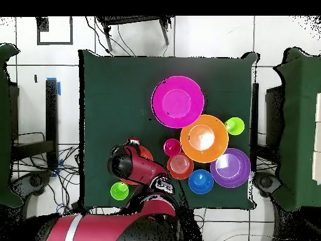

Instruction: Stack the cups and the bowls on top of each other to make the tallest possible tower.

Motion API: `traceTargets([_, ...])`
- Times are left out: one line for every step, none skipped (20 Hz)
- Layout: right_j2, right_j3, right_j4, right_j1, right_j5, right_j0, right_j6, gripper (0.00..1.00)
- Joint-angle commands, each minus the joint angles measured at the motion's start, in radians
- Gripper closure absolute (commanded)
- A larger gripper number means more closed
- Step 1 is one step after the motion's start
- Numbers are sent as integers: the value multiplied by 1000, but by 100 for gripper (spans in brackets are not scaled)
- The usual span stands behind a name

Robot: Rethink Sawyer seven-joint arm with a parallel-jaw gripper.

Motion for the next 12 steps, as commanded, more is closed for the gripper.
traceTargets([82, -48, -17, 12, 89, 5, 17, 0])
traceTargets([75, -46, -13, -1, 105, 12, 16, 0])
traceTargets([69, -50, -10, -2, 113, 18, 14, 0])
traceTargets([50, -61, -9, -2, 131, 34, 2, 0])
traceTargets([39, -71, -12, -4, 143, 43, -9, 0])
traceTargets([28, -80, -15, -5, 155, 52, -19, 0])
traceTargets([29, -84, -17, -8, 166, 51, -24, 0])
traceTargets([37, -87, -30, -15, 183, 42, -33, 100])
traceTargets([45, -86, -36, -19, 187, 35, -39, 100])
traceTargets([54, -85, -43, -22, 191, 27, -45, 100])
traceTargets([49, -88, -46, -23, 194, 30, -48, 100])
traceTargets([41, -93, -47, -26, 204, 37, -50, 100])
